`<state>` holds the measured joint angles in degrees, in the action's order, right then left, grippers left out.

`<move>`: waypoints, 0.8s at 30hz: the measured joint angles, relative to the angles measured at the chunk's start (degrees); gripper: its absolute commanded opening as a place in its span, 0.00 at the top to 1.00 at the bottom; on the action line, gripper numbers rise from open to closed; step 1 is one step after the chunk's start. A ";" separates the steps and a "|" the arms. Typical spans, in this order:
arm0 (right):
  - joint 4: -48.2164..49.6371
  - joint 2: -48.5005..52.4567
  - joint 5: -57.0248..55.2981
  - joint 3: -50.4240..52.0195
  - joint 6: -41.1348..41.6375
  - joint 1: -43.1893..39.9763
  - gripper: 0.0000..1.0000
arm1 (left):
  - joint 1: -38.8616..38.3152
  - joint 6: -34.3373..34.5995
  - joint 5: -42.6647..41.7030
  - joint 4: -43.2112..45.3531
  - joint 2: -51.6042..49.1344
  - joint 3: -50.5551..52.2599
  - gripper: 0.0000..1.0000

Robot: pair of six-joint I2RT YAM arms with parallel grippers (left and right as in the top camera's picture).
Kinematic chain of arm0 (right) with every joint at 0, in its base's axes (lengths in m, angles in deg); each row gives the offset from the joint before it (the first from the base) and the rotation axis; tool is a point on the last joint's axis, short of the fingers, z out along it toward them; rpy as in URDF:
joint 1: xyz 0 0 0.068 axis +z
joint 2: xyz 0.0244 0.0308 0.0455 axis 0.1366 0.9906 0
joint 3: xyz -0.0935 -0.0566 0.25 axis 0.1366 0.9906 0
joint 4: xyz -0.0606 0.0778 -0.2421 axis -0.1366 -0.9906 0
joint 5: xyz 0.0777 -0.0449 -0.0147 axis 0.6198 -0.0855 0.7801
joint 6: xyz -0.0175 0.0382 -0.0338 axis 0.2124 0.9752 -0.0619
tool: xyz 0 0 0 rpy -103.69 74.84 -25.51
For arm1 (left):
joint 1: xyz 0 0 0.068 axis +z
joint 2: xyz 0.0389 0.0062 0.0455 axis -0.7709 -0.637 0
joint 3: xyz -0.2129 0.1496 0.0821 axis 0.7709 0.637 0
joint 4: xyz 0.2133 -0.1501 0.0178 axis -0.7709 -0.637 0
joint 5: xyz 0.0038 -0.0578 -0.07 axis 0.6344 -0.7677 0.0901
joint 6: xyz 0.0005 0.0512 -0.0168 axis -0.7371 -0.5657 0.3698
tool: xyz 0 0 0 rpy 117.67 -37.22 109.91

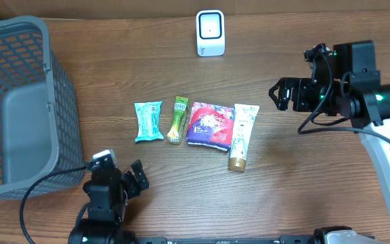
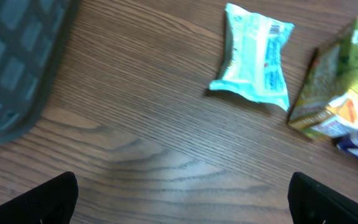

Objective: Scan the item barcode
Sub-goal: 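Move the right gripper down toward the white Pantene tube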

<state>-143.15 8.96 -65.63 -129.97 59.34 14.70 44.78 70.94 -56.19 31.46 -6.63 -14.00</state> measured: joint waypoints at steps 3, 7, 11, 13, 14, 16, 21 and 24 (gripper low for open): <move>0.09 1.62 0.31 0.00 0.00 0.00 0.00 | 0.00 0.63 1.66 0.02 0.00 0.00 0.01; 0.09 2.16 0.42 0.00 -0.02 0.00 0.00 | 0.00 0.87 2.97 0.02 0.00 0.00 0.00; -0.09 2.16 0.57 0.00 0.46 0.00 0.05 | 0.00 0.85 3.52 0.02 0.00 0.00 0.01; -0.50 2.16 0.59 0.00 1.57 0.00 0.07 | 0.00 0.85 3.69 0.02 0.00 0.00 0.00; -0.66 2.16 0.61 0.00 2.01 0.02 0.07 | 0.00 0.87 3.69 0.04 0.00 0.00 0.00; -0.76 2.16 0.59 0.00 3.21 0.33 0.07 | 0.00 0.85 3.72 0.02 0.00 0.00 0.00; -1.27 2.32 0.55 0.00 7.06 3.23 0.12 | 0.00 0.87 3.72 0.02 0.00 0.00 0.00; -2.01 3.76 0.52 0.00 9.40 5.33 0.20 | 0.00 0.87 3.72 0.02 0.00 0.00 0.00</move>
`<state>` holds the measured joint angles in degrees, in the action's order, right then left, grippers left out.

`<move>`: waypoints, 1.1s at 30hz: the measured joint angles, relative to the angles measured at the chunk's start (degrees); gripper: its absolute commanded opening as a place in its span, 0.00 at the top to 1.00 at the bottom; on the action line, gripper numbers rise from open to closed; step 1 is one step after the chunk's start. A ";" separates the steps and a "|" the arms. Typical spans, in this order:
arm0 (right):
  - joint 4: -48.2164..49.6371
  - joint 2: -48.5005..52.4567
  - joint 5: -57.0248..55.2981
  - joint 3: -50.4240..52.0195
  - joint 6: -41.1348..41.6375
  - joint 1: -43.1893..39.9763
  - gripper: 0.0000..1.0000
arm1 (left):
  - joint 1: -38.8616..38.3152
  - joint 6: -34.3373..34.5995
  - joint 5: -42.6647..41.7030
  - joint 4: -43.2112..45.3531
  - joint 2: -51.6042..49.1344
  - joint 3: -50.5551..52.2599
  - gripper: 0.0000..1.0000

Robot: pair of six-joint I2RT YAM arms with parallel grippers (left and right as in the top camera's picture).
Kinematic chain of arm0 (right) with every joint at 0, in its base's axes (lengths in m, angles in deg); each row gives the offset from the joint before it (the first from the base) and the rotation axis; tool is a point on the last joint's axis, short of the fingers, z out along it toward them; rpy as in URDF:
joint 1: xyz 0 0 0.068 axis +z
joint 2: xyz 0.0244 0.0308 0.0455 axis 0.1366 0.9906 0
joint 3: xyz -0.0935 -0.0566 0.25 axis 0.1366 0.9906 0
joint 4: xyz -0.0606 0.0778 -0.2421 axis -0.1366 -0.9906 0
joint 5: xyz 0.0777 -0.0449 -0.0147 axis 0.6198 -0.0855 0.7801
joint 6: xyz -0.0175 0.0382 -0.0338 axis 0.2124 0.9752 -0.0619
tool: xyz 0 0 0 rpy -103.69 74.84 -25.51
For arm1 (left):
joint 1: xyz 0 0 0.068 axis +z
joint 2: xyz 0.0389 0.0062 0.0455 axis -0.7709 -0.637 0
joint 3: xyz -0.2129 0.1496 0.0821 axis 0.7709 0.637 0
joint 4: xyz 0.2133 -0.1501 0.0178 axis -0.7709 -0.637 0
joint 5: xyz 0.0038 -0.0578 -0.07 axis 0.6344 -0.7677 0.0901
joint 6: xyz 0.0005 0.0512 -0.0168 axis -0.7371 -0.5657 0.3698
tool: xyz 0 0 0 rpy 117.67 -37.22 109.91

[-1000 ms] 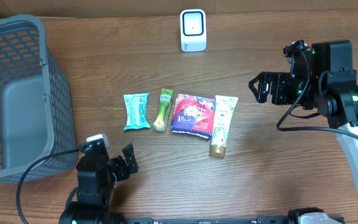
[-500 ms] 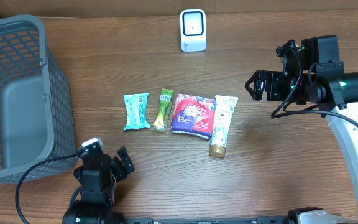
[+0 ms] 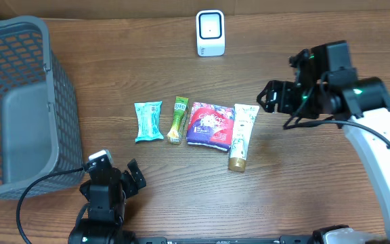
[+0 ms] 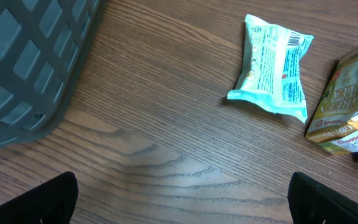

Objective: Scan the item barcode
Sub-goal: 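Move the right gripper down toward the white Pantene tube, then grasp the Pantene tube with the right gripper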

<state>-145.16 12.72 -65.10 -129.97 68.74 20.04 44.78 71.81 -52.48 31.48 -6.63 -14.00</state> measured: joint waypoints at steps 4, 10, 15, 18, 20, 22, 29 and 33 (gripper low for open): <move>-3.32 4.85 -0.04 0.00 1.53 2.10 0.27 | 0.00 -0.02 0.00 0.00 0.00 0.00 0.00; -8.74 9.35 -0.39 0.26 -0.22 3.04 0.22 | 0.00 0.00 0.00 0.00 0.00 0.00 0.00; -6.99 9.42 -0.83 1.68 -1.03 3.67 0.20 | 0.00 0.00 0.00 0.00 0.00 0.00 0.00; -2.23 9.44 -0.81 6.19 -0.74 4.76 0.20 | 0.00 0.00 0.02 0.02 0.00 0.00 0.00; 1.44 9.44 -0.55 10.05 -0.50 5.68 0.20 | 0.00 0.00 0.04 0.02 0.00 0.00 0.01; 4.96 9.49 -0.39 13.81 -0.09 6.67 0.20 | 0.00 0.00 0.13 0.02 0.00 0.00 0.00; 13.42 9.55 0.04 23.52 0.94 8.28 0.20 | 0.00 0.00 0.20 0.02 0.00 0.00 0.00; 16.68 9.55 0.04 26.21 1.07 9.57 0.21 | 0.00 0.00 0.20 0.00 0.00 0.00 0.00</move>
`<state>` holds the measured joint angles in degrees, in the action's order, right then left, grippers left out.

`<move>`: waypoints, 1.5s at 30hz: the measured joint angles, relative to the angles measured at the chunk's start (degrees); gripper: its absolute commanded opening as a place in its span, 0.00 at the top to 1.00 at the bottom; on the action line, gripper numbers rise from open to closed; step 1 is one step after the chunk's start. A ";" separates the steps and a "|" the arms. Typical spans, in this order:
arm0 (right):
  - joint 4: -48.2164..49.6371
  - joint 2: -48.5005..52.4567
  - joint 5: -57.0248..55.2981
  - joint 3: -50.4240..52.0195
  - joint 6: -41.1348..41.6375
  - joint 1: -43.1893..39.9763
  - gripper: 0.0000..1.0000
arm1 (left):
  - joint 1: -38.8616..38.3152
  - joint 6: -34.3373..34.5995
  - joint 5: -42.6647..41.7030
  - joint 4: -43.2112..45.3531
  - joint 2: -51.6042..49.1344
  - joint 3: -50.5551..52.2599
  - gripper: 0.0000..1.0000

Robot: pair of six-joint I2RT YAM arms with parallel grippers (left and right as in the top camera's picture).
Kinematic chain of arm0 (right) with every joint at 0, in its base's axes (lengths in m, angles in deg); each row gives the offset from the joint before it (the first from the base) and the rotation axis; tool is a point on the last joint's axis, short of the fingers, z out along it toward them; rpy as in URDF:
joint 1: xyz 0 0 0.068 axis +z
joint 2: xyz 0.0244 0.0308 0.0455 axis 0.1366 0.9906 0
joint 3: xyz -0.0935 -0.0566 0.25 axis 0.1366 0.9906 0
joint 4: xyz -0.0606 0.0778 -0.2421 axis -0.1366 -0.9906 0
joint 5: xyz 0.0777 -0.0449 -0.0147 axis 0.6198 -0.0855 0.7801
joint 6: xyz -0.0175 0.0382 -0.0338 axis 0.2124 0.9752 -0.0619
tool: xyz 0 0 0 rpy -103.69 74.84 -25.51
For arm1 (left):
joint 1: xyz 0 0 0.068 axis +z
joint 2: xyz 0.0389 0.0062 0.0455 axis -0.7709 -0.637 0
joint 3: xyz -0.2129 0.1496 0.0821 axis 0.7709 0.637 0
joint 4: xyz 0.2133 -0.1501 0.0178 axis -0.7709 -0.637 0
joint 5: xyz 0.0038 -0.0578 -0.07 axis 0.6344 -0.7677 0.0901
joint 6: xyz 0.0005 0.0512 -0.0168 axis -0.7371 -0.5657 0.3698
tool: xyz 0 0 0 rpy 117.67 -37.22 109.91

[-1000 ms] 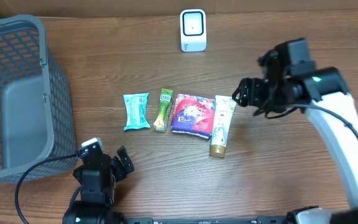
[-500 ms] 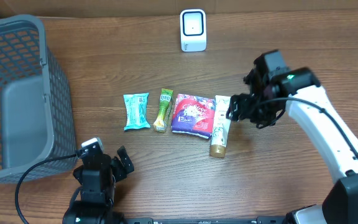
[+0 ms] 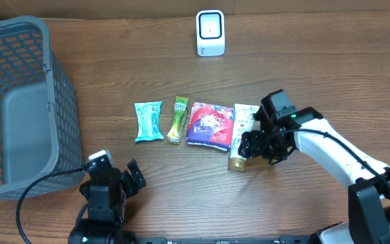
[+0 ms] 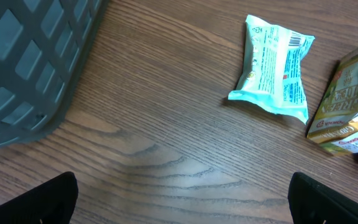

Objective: Scan the item barcode
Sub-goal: 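Grasp the Pantene tube with the right gripper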

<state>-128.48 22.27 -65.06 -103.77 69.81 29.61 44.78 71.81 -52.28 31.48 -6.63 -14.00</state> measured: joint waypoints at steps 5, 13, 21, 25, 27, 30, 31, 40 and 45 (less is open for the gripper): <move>3.04 0.00 -0.04 0.28 0.02 2.69 0.21 | 0.00 0.00 -0.02 0.02 0.00 0.00 0.00; 2.03 0.00 -8.07 0.28 4.61 4.66 0.21 | 0.00 0.00 0.00 0.00 0.00 0.00 0.00; 1.05 0.00 -16.26 0.28 7.02 4.92 0.20 | 0.00 0.00 0.00 0.02 0.00 0.00 0.00; 0.87 0.00 -19.98 0.28 6.88 4.81 0.21 | 0.00 0.00 0.00 0.02 0.00 0.00 0.00; 1.29 0.00 -20.28 0.28 4.85 4.50 0.21 | 0.00 0.00 0.00 0.02 0.00 0.00 0.00; 1.60 0.00 -19.26 0.28 -0.74 4.26 0.22 | 0.00 0.00 0.00 0.02 0.00 0.00 0.01; 1.55 0.00 -19.04 0.28 -2.38 4.26 0.21 | 0.00 0.00 0.00 0.02 0.00 0.00 0.01; 2.69 0.00 -18.18 0.28 -9.16 4.59 0.28 | 0.00 0.00 0.00 0.02 0.00 0.00 0.01; 3.02 0.00 -18.23 0.28 -9.86 4.59 0.32 | 0.00 0.00 0.00 0.02 0.00 0.00 0.00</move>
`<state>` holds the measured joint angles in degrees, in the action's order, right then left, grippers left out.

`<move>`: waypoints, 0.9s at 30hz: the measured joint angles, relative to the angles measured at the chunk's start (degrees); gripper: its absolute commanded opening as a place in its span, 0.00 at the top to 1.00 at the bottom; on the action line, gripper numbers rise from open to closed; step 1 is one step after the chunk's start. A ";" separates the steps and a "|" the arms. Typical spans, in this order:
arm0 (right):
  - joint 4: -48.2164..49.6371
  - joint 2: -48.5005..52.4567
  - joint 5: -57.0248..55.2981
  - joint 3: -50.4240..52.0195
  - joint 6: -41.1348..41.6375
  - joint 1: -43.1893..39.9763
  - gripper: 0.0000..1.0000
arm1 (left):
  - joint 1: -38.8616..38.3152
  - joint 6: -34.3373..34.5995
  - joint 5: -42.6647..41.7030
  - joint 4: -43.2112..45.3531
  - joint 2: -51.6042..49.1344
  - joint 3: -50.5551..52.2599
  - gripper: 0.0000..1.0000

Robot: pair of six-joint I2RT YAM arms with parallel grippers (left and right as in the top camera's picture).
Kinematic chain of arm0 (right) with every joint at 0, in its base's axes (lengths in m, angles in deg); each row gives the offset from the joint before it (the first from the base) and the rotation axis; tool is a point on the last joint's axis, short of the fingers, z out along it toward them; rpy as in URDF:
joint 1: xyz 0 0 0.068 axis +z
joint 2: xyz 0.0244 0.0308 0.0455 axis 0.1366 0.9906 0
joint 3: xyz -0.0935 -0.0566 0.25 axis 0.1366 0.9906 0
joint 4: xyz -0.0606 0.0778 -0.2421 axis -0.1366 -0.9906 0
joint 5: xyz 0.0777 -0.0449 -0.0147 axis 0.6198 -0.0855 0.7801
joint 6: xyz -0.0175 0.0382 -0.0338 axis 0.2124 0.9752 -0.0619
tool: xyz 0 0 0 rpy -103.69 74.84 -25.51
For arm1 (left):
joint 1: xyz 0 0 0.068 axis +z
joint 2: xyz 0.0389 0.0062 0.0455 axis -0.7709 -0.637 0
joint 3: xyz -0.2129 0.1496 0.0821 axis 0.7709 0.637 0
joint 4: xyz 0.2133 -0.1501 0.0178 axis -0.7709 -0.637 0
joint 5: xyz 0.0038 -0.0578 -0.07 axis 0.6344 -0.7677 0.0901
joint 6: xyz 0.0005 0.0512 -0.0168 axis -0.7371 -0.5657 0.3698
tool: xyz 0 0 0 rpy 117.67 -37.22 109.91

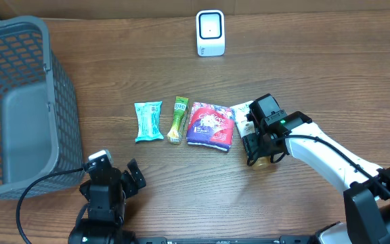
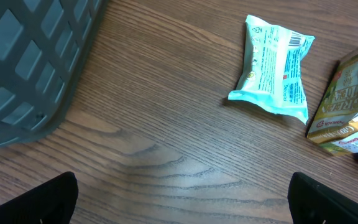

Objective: Scan the item barcode
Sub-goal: 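Grasp the Pantene tube with the right gripper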

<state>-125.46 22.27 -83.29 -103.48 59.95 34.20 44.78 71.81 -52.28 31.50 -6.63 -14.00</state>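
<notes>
Four items lie in a row mid-table: a teal packet point(image 1: 148, 120), a green packet point(image 1: 178, 119), a red-purple pouch point(image 1: 210, 125) and a white tube point(image 1: 241, 112). My right gripper point(image 1: 254, 148) is down on the tube's lower half and hides it, so its jaws cannot be made out. The white scanner point(image 1: 210, 32) stands at the back centre. My left gripper point(image 2: 182, 199) rests open at the front left over bare wood, with the teal packet point(image 2: 272, 65) and green packet point(image 2: 344, 106) ahead of it.
A grey mesh basket point(image 1: 19, 102) fills the left side; its corner point(image 2: 23, 62) shows in the left wrist view. The right arm's white link point(image 1: 323, 159) stretches from the tube toward the front right.
My right gripper has shifted slightly left and back, from beside the tube's gold cap to on top of its lower half. The tube's white end now points a little more left. The left arm is unchanged.
My right gripper was high at the right of the table, then nearer the tube's upper end, then low beside the tube's cap, and now sits on the tube. My left gripper shifted slightly after the first moment and has stayed open and still since.
</notes>
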 measured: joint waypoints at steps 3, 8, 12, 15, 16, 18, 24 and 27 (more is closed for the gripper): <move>0.22 0.00 -1.16 0.00 -0.26 0.00 0.32 | 0.00 0.00 0.00 0.00 0.00 0.00 0.00; -1.88 0.00 -9.77 0.00 5.97 -0.22 0.28 | 0.00 0.00 0.00 -0.02 0.00 0.00 0.00; -2.54 0.00 -15.10 0.00 11.04 -2.89 0.27 | 0.00 0.00 0.00 0.00 0.00 0.00 0.00; -1.16 0.00 -14.64 0.00 10.88 -4.35 0.24 | 0.00 0.00 0.00 0.00 0.00 0.00 0.00; -0.55 0.00 -14.19 0.00 10.16 -4.55 0.23 | 0.00 0.00 0.00 0.00 0.00 0.00 0.00; 1.31 0.00 -12.85 0.00 8.04 -4.57 0.21 | 0.00 0.00 -0.02 -0.02 0.00 0.00 0.00; 7.93 0.00 -9.79 0.00 0.26 -4.57 0.16 | 0.00 0.00 -0.02 0.00 0.00 0.00 0.00; 8.83 0.00 -8.79 0.00 -1.81 -4.57 0.18 | 0.00 0.00 0.00 0.00 0.00 0.00 0.01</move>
<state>-116.63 22.27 -92.07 -103.48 58.14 29.63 44.78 71.81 -52.28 31.50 -6.63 -14.00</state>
